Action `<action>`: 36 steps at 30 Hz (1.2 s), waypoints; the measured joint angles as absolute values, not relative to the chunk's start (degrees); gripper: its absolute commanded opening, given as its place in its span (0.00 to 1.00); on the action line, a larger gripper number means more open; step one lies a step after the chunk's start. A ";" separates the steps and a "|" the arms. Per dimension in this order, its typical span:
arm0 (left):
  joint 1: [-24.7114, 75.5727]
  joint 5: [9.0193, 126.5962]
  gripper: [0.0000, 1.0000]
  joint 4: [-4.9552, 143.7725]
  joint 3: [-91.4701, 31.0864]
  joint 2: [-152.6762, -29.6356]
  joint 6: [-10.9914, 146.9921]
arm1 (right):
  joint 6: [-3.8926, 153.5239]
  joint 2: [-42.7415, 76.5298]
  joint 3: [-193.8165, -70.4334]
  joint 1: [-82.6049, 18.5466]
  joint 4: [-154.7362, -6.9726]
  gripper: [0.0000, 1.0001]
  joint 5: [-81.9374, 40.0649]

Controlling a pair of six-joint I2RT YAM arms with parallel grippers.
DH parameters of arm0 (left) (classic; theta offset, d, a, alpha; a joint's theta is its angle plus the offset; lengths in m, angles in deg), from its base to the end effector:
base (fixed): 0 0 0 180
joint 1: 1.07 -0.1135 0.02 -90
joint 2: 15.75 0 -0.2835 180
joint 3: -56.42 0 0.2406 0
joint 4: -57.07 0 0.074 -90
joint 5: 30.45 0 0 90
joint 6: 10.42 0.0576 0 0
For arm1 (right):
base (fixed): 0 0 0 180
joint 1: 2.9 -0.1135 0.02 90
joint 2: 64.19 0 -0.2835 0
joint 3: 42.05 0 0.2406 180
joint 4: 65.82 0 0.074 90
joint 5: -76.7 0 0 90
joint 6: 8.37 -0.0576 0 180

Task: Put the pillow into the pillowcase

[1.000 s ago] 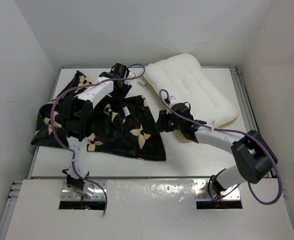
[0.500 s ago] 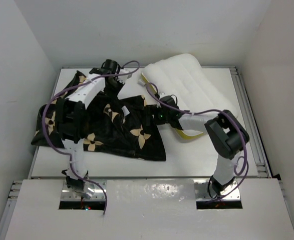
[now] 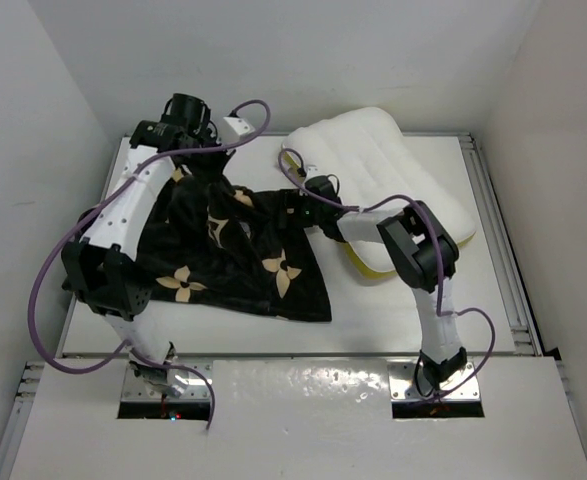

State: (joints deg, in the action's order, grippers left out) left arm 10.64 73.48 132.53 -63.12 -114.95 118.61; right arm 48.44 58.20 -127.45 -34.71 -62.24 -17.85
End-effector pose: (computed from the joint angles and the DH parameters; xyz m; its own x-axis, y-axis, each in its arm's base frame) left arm 0.3548 -0.0877 0.3704 -0.4151 0.7102 -0.5686 0.7636 0.6117 0.2067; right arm 0.4002 0.2536 0.1358 -0.7100 0.2017 -0.6747 -0.2307 0.8386 0.4935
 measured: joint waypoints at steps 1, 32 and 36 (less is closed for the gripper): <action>10.31 74.27 0.00 132.88 -62.99 -114.47 119.35 | 48.07 58.70 -127.49 -35.22 -60.93 0.74 -18.33; 5.26 77.70 0.00 129.73 -58.20 -121.88 112.68 | 79.08 56.67 -138.31 -33.99 -96.36 0.98 14.58; 5.26 77.68 0.00 129.60 -58.20 -121.88 112.27 | 82.80 59.62 -143.78 -34.93 -99.70 0.50 20.44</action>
